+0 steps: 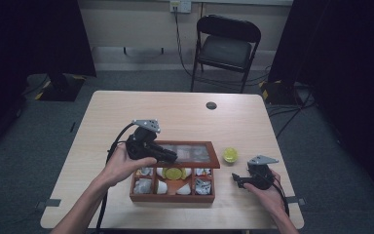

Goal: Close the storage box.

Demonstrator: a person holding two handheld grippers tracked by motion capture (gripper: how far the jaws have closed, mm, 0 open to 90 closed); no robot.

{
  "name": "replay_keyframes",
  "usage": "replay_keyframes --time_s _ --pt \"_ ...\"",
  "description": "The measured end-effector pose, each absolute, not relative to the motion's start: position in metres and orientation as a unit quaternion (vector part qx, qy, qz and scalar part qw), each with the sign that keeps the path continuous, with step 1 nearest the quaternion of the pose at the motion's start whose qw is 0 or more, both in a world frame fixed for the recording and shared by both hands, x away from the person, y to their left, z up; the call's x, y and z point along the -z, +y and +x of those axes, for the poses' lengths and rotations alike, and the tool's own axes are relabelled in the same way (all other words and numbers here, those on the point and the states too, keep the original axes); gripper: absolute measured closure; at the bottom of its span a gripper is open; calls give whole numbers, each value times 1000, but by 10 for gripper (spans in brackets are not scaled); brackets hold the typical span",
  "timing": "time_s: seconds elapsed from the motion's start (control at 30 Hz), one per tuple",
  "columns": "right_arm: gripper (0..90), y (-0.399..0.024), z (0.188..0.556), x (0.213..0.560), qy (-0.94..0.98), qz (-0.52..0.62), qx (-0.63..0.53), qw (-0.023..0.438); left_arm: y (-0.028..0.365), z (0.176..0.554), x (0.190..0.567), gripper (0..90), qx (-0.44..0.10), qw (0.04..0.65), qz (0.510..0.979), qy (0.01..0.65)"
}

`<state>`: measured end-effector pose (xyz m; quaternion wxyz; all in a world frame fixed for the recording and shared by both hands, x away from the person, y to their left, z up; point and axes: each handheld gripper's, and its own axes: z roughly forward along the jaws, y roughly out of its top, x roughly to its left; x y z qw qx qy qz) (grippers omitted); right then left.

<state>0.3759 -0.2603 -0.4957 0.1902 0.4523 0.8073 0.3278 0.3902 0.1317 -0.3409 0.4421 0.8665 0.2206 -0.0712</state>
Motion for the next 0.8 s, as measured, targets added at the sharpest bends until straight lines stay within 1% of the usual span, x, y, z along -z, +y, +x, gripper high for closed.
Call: replay_keyframes --time_s 0.3,0.5,0.8 --pt "191 -262 376 497 805 451 -334 193 126 381 346 819 57 418 883 205" --pt "185 -262 375 498 804 450 -336 194 128 380 352 821 60 429 880 195" --pt "172 -262 376 499 802 452 -337 196 126 375 360 823 60 424 884 188"
